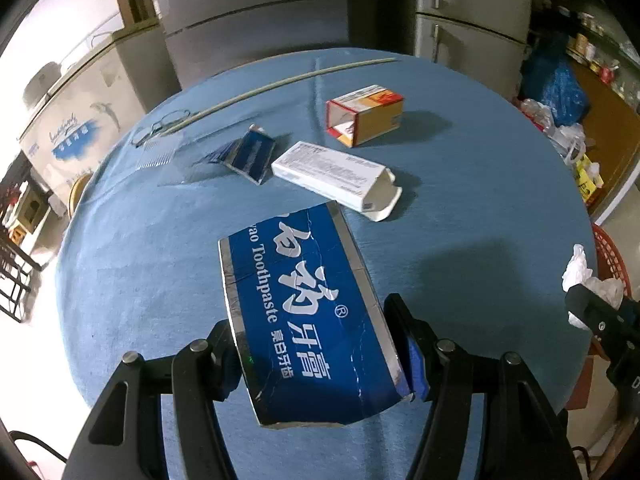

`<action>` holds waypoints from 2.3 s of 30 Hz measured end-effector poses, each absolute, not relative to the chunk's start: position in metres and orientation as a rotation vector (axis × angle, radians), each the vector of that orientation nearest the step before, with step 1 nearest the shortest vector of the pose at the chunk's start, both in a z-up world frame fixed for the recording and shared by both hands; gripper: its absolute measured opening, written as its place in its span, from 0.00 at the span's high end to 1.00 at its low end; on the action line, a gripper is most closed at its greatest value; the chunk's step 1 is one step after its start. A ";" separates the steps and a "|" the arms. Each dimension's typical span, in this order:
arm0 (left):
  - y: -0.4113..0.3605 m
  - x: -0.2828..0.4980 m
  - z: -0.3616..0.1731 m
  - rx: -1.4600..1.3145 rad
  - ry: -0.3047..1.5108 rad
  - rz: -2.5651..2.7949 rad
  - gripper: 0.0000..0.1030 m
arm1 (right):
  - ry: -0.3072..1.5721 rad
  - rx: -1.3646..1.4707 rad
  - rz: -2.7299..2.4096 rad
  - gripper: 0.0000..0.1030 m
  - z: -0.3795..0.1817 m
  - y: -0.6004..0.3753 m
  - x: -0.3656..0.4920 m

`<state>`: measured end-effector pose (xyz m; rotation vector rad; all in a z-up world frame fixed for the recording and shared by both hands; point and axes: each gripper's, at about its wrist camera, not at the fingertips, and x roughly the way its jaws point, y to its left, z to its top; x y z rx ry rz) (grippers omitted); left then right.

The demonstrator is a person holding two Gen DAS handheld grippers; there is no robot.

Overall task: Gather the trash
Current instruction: 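Carry the toothpaste box and tissue toward the red basket with both tools, then release the tissue with the right tool while the left tool drops the toothpaste box into the basket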

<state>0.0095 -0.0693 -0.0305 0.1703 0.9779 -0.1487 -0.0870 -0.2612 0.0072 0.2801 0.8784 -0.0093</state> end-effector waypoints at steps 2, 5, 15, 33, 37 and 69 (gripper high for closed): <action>-0.072 0.008 -0.028 0.175 0.969 -0.157 0.37 | 0.872 0.285 -0.019 0.55 0.010 -0.266 -0.092; -0.078 0.004 -0.024 0.187 0.955 -0.171 0.37 | 0.866 0.293 -0.025 0.55 0.013 -0.270 -0.097; -0.095 -0.008 -0.018 0.217 0.927 -0.218 0.37 | 0.852 0.297 -0.031 0.55 0.019 -0.279 -0.104; -0.120 -0.006 -0.010 0.225 0.897 -0.258 0.37 | 0.829 0.354 -0.088 0.55 0.018 -0.309 -0.105; -0.132 -0.003 -0.009 0.239 0.896 -0.269 0.37 | 0.821 0.382 -0.111 0.55 0.016 -0.325 -0.103; -0.231 0.007 -0.014 0.326 0.902 -0.470 0.37 | 0.828 0.564 -0.487 0.55 -0.023 -0.486 -0.147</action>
